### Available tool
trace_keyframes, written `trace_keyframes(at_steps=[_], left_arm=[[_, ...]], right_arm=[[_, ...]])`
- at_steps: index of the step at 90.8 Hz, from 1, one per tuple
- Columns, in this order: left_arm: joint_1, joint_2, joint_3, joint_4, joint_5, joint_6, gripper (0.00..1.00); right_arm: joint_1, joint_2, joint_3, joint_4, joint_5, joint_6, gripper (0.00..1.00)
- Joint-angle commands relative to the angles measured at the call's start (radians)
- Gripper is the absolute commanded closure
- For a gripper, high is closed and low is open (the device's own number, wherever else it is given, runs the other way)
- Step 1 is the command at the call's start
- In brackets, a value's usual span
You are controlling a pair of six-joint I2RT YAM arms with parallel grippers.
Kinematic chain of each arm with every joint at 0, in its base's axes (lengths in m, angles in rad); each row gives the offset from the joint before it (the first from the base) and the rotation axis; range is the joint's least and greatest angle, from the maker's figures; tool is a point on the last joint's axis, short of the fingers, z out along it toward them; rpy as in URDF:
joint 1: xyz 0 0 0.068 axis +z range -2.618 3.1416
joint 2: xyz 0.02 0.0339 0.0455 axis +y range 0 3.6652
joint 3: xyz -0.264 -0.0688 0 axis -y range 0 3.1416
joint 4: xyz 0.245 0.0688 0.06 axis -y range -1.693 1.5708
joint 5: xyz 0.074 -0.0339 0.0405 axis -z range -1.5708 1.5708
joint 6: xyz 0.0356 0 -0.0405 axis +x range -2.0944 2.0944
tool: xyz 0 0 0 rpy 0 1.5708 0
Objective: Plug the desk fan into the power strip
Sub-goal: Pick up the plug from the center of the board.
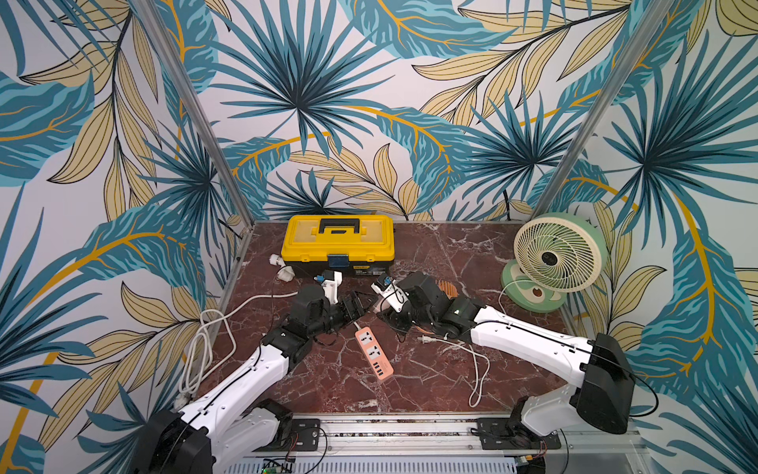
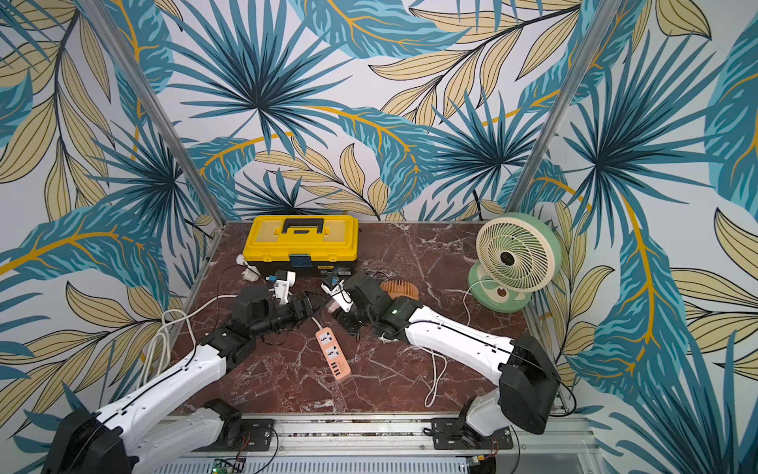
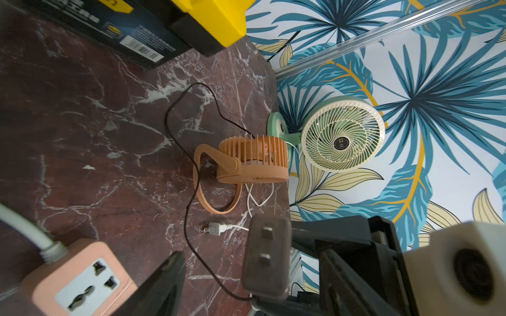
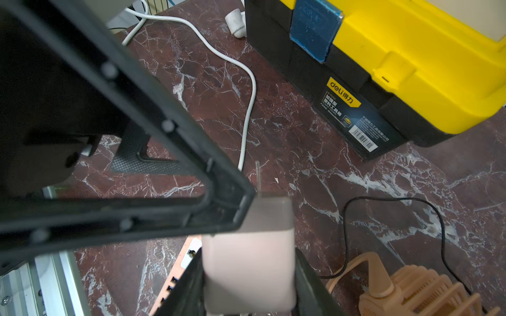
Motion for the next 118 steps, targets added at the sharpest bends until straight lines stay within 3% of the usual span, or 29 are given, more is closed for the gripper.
trace_keyframes(at_steps=[1,23,48,65,75,91,100,105,112,118], left_arm=[[0.006,-0.011,-0.015,0.111,0.063,-0.015,0.2],[0.006,0.004,-0.041,0.126,0.089,-0.002,0.35],[0.006,-0.016,-0.04,0.047,0.108,0.046,0.37],[0.006,-0.031,-0.029,0.026,0.096,0.049,0.72],[0.004,-0.012,-0.029,0.039,0.105,0.04,0.8],[0.001,0.005,-0.043,0.063,0.123,0.031,0.81],[-0.003,0.008,-0.049,0.079,0.14,0.033,0.67],[-0.008,0.009,-0.049,0.082,0.144,0.038,0.64],[-0.007,0.007,-0.046,0.072,0.138,0.045,0.65],[-0.007,0.005,-0.048,0.078,0.131,0.043,0.75]], right_arm=[[0.016,-0.024,-0.005,-0.019,-0.024,-0.02,0.99],[0.025,-0.042,-0.02,-0.013,-0.025,-0.03,1.0],[0.034,-0.039,0.005,-0.027,-0.02,-0.041,1.0],[0.041,-0.037,0.011,-0.031,-0.019,-0.042,1.0],[0.047,-0.045,0.003,-0.028,-0.014,-0.036,1.0],[0.054,-0.044,0.003,-0.029,-0.004,-0.041,1.0],[0.058,-0.037,0.011,-0.032,-0.006,-0.047,1.0],[0.059,-0.032,0.016,-0.033,-0.002,-0.051,1.0],[0.06,-0.027,0.02,-0.034,-0.003,-0.054,1.0],[0.058,-0.025,0.023,-0.036,-0.002,-0.057,1.0]])
